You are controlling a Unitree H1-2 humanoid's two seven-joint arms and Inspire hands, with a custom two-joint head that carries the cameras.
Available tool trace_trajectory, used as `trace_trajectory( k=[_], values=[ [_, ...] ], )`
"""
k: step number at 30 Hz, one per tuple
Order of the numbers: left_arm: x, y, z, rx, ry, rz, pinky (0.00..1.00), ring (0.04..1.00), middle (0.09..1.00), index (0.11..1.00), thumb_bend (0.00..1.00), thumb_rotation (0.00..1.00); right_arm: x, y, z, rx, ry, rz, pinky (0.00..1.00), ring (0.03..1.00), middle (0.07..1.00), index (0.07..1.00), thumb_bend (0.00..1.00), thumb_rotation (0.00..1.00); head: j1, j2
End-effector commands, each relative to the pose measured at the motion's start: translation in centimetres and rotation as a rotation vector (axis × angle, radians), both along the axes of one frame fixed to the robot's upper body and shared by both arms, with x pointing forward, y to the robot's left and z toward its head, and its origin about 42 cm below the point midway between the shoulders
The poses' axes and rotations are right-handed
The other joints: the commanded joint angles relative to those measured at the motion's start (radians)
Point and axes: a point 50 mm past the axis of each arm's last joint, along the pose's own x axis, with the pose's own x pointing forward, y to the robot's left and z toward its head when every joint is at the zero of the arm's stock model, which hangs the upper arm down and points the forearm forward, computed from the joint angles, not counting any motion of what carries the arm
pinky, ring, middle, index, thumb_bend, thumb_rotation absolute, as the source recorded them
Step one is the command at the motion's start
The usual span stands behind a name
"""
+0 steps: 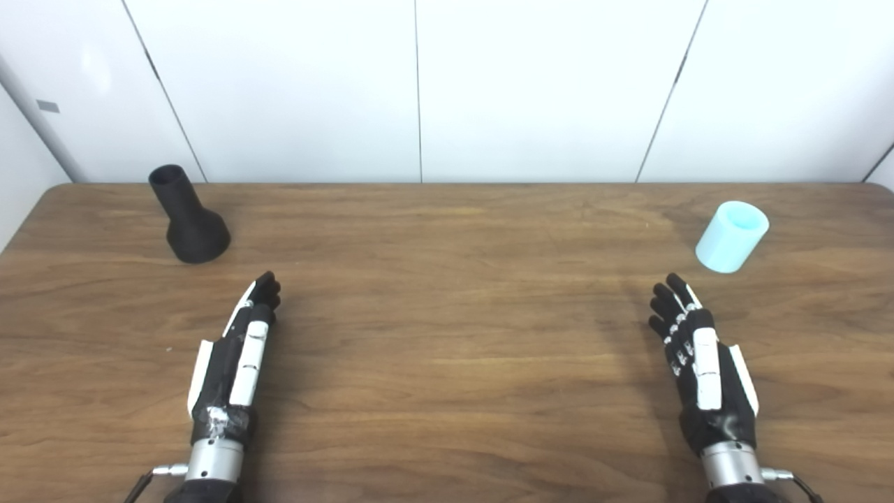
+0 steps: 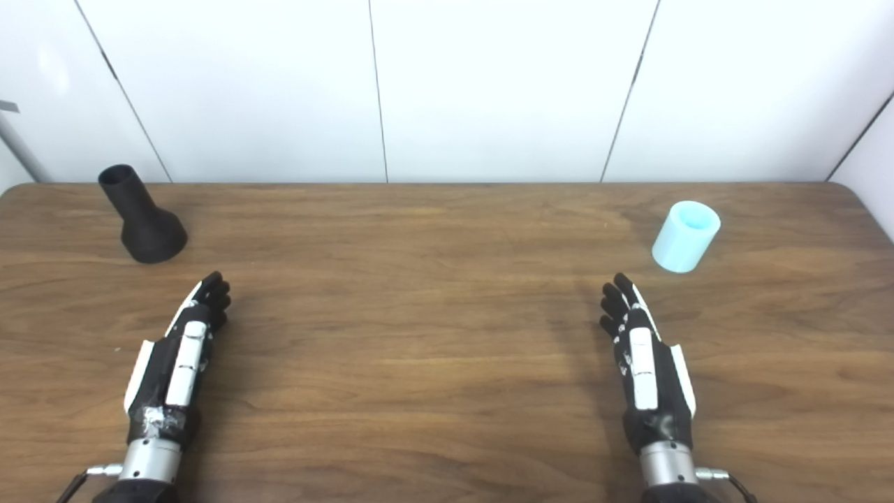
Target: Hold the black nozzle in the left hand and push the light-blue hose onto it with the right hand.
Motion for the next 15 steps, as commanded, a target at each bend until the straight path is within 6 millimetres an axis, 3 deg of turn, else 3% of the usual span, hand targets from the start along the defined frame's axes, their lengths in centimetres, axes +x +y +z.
trace_trajectory(
  k=[1, 15],
  values=[
    [-0.29, 0.17, -0.65, 0.004, 0.054, 0.0, 0.97, 0.948, 0.936, 0.933, 0.39, 0.79, -0.17, 0.08, -0.04, 0.009, 0.011, 0.01, 0.93, 0.934, 0.92, 0.933, 0.5, 1.0, 0.0, 0.001],
    [-0.25, 0.13, -0.61, -0.002, 0.054, 0.001, 0.98, 0.948, 0.928, 0.921, 0.36, 0.8, -0.27, 0.15, 0.22, 0.021, 0.02, 0.013, 0.96, 0.953, 0.932, 0.937, 0.5, 1.0, 0.003, -0.003]
  ],
)
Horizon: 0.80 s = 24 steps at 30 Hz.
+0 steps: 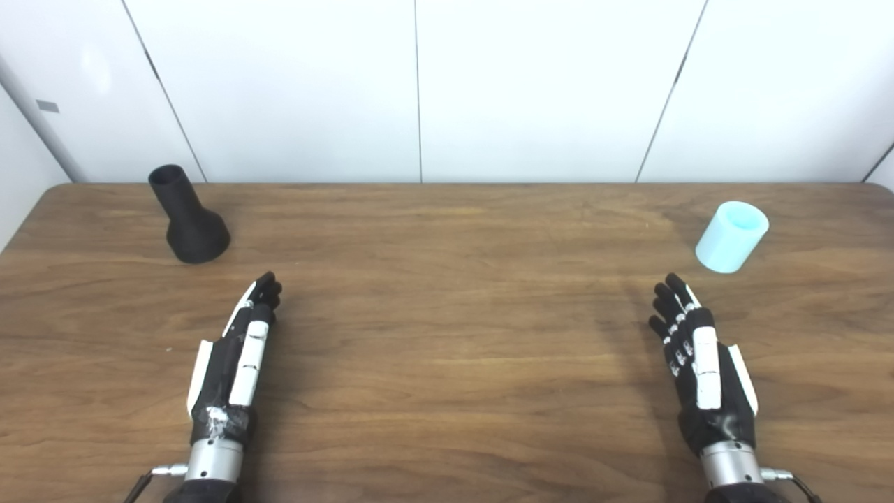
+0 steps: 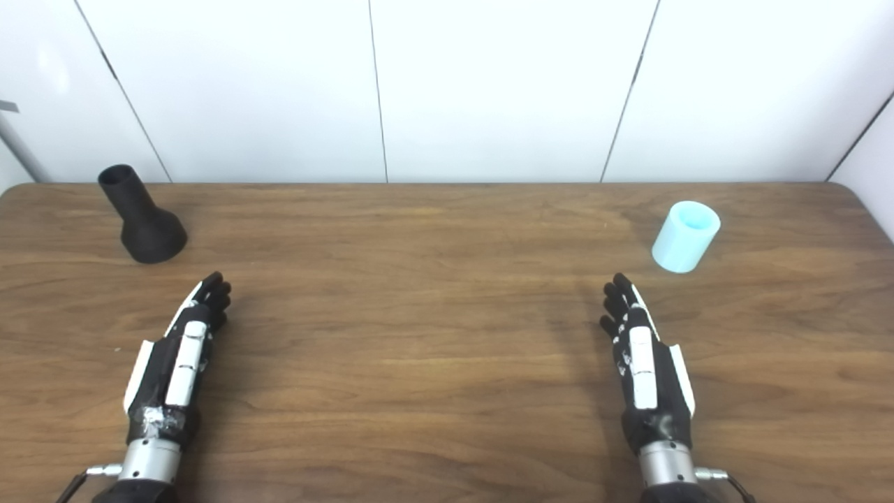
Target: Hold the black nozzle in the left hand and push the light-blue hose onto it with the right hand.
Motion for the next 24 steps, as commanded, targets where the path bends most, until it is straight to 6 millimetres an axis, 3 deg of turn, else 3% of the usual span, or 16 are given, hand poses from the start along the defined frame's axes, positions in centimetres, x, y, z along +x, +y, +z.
trace_trajectory(
  k=[1, 8, 14, 18, 21, 23, 24],
  values=[
    [-0.3, 0.0, -0.6, -0.001, 0.054, 0.003, 0.98, 0.948, 0.93, 0.923, 0.36, 0.8, -0.3, 0.0, 0.0, 0.012, 0.004, 0.011, 0.96, 0.955, 0.934, 0.937, 0.51, 1.0, 0.014, -0.004],
    [-0.6, -1.1, -0.8, 0.032, 0.066, 0.006, 0.96, 0.938, 0.925, 0.918, 0.37, 0.81, -0.5, -1.2, -0.4, -0.009, -0.011, 0.021, 0.97, 0.959, 0.945, 0.955, 0.5, 1.0, 0.161, -0.056],
    [-1.0, -3.5, -1.5, 0.024, 0.075, 0.003, 0.98, 0.953, 0.939, 0.928, 0.39, 0.78, -0.9, -3.0, -0.9, 0.013, -0.01, 0.023, 0.99, 0.967, 0.961, 0.978, 0.5, 1.0, 0.33, -0.14],
    [-1.0, -4.7, -1.9, 0.047, 0.07, 0.003, 0.97, 0.947, 0.936, 0.926, 0.41, 0.76, -1.1, -3.6, -0.8, 0.007, 0.0, 0.041, 0.92, 0.926, 0.926, 0.95, 0.54, 1.0, 0.384, -0.174],
    [-1.0, -5.2, -2.0, 0.088, 0.062, 0.0, 0.96, 0.952, 0.935, 0.935, 0.35, 0.72, -1.0, -4.1, -0.8, 0.006, -0.002, 0.053, 0.8, 0.874, 0.883, 0.911, 0.62, 1.0, 0.396, -0.186],
    [-1.0, -5.4, -2.0, 0.106, 0.066, -0.002, 0.97, 0.955, 0.937, 0.937, 0.34, 0.72, -1.1, -4.3, -0.9, 0.012, 0.002, 0.044, 0.79, 0.863, 0.874, 0.903, 0.65, 1.0, 0.398, -0.192],
    [-1.0, -5.5, -2.0, 0.111, 0.071, 0.0, 0.96, 0.955, 0.937, 0.937, 0.34, 0.68, -1.3, -4.4, -1.0, 0.014, 0.006, 0.035, 0.76, 0.835, 0.847, 0.868, 0.66, 0.96, 0.399, -0.194]
  ],
)
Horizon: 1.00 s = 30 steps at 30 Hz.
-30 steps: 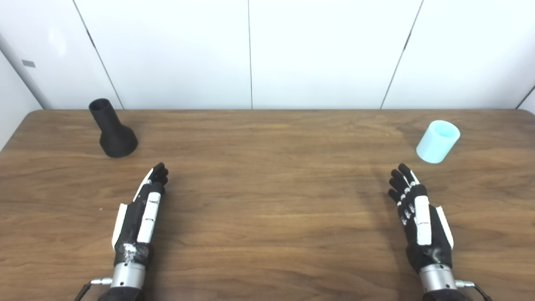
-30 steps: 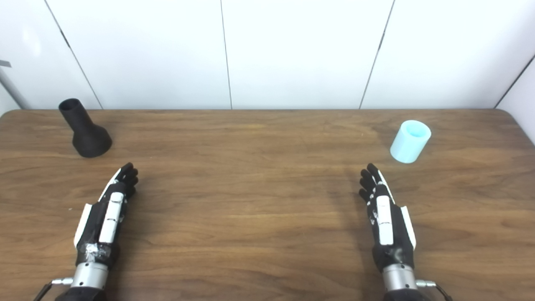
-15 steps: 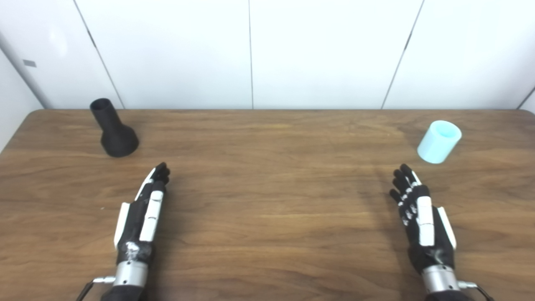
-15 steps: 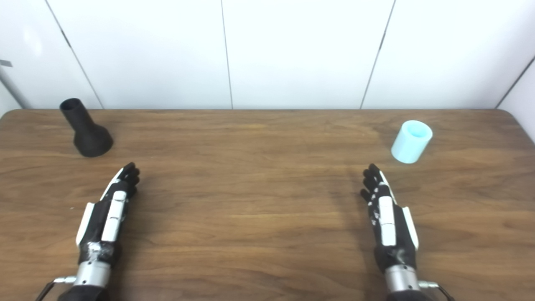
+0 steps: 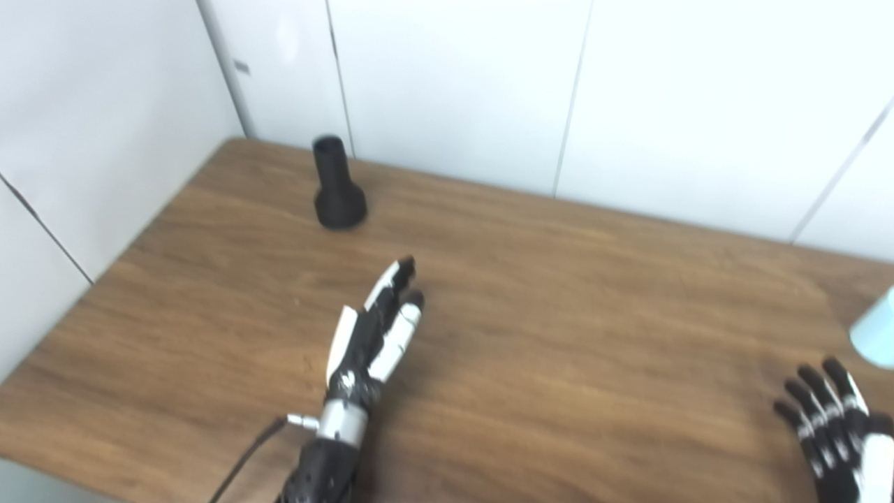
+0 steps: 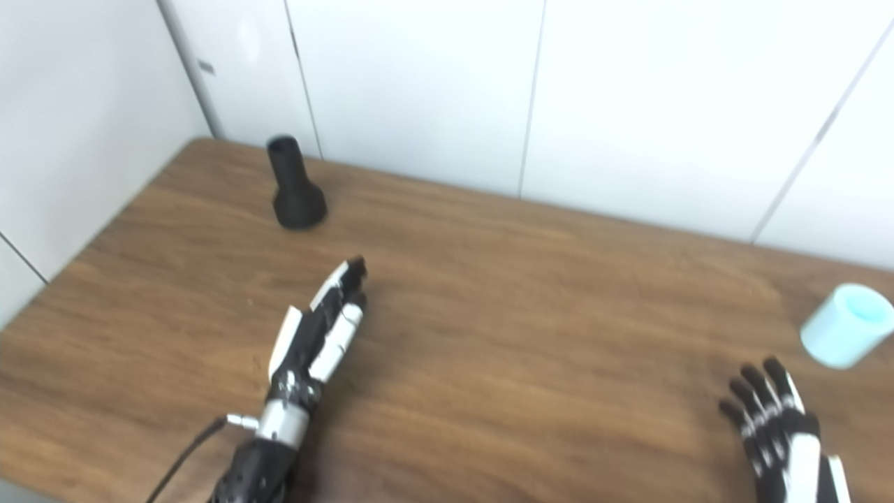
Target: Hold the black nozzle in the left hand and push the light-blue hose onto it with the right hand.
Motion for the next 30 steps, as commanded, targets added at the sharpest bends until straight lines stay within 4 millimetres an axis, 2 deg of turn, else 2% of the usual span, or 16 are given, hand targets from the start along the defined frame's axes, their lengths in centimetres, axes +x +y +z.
trace_trajectory(
  k=[1, 3, 9, 14, 21, 24, 27, 30],
  values=[
    [-0.7, -1.5, -1.5, -0.007, 0.081, -0.033, 0.96, 0.954, 0.937, 0.935, 0.34, 0.65, -0.7, -0.9, -0.7, 0.002, 0.028, -0.027, 0.75, 0.828, 0.841, 0.858, 0.65, 0.95, -0.001, -0.002],
    [-0.8, -1.5, -1.5, 0.002, 0.088, -0.026, 0.96, 0.948, 0.933, 0.93, 0.37, 0.58, -0.8, -1.0, -0.9, 0.012, 0.033, -0.031, 0.76, 0.822, 0.834, 0.844, 0.63, 0.93, -0.001, -0.008],
    [-0.8, -1.5, -1.9, -0.003, 0.088, -0.012, 0.93, 0.937, 0.933, 0.932, 0.43, 0.48, -0.9, -1.3, -1.2, 0.014, 0.031, -0.037, 0.76, 0.827, 0.833, 0.839, 0.66, 0.92, 0.004, -0.036],
    [-1.0, -1.7, -2.1, -0.015, 0.09, -0.01, 0.91, 0.931, 0.928, 0.926, 0.44, 0.46, -0.9, -1.5, -1.5, 0.015, 0.034, -0.037, 0.8, 0.838, 0.84, 0.847, 0.68, 0.92, 0.001, -0.045],
    [-0.8, -1.6, -2.3, -0.015, 0.084, -0.006, 0.88, 0.924, 0.924, 0.929, 0.47, 0.4, -0.6, -1.4, -1.8, 0.01, 0.035, -0.035, 0.77, 0.831, 0.836, 0.841, 0.74, 0.91, -0.021, -0.054],
    [-0.7, -1.4, -2.1, -0.014, 0.062, 0.015, 0.89, 0.908, 0.91, 0.921, 0.55, 0.34, -0.6, -1.2, -1.9, 0.014, 0.039, -0.037, 0.78, 0.834, 0.839, 0.844, 0.73, 0.92, -0.02, -0.054],
    [-0.2, -1.0, -0.9, -0.033, 0.023, 0.059, 0.93, 0.914, 0.916, 0.926, 0.63, 0.25, -0.4, -1.2, -1.9, 0.016, 0.037, -0.036, 0.79, 0.84, 0.846, 0.849, 0.73, 0.92, -0.02, -0.055],
    [0.8, 0.2, 0.4, 0.002, -0.052, 0.136, 0.94, 0.913, 0.916, 0.92, 0.7, 0.22, -0.1, -1.3, -1.9, 0.007, 0.033, -0.037, 0.79, 0.841, 0.848, 0.851, 0.72, 0.93, -0.022, -0.055]
  ],
)
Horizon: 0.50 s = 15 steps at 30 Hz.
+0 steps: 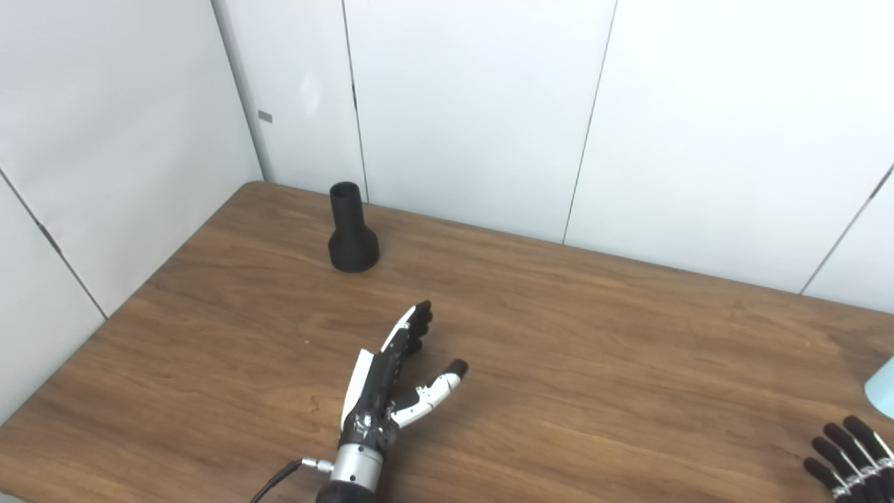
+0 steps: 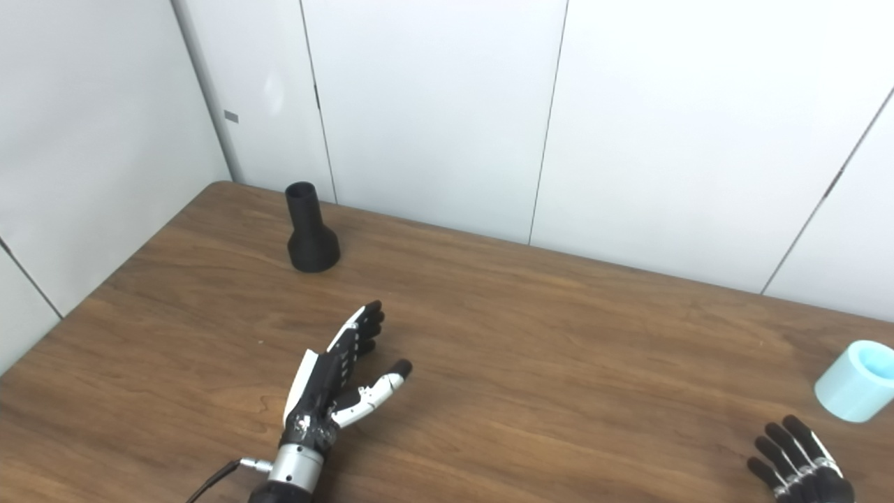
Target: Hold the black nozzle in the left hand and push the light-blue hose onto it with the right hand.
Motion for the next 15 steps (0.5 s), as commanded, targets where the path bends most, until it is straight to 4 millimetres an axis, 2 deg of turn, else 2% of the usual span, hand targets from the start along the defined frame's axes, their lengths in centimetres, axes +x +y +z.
trace_trajectory(
  k=[1, 3, 6, 8, 11, 15],
  values=[
    [1.2, 1.3, 0.5, 0.036, -0.042, 0.072, 0.94, 0.912, 0.912, 0.917, 0.72, 0.2, -0.4, -0.3, -1.6, -0.003, 0.046, -0.014, 0.78, 0.837, 0.844, 0.852, 0.72, 0.94, 0.001, 0.002],
    [2.1, 2.4, 1.1, 0.049, -0.076, 0.107, 0.92, 0.904, 0.905, 0.905, 0.76, 0.17, -0.3, -0.3, -1.6, -0.002, 0.046, -0.015, 0.78, 0.831, 0.837, 0.845, 0.72, 0.93, -0.001, 0.0],
    [3.7, 4.0, 3.7, 0.091, -0.139, 0.191, 0.88, 0.876, 0.884, 0.897, 0.79, 0.13, -0.1, -0.1, -1.7, 0.009, 0.038, -0.002, 0.76, 0.825, 0.832, 0.839, 0.73, 0.91, 0.0, -0.001],
    [4.8, 5.5, 5.3, 0.11, -0.167, 0.237, 0.85, 0.876, 0.883, 0.896, 0.79, 0.13, 0.2, 0.0, -1.7, 0.02, 0.027, 0.027, 0.76, 0.833, 0.844, 0.849, 0.75, 0.93, 0.006, -0.001],
    [5.9, 7.2, 6.9, 0.145, -0.185, 0.292, 0.81, 0.874, 0.887, 0.901, 0.77, 0.06, 0.4, 0.1, -1.8, 0.016, 0.027, 0.034, 0.77, 0.845, 0.862, 0.866, 0.78, 0.94, 0.002, 0.0],
    [7.0, 9.8, 8.7, 0.19, -0.179, 0.354, 0.8, 0.871, 0.877, 0.903, 0.81, 0.14, 0.6, 0.0, -1.9, -0.002, 0.03, 0.033, 0.77, 0.841, 0.862, 0.866, 0.78, 0.94, 0.0, 0.003]
  ],
)
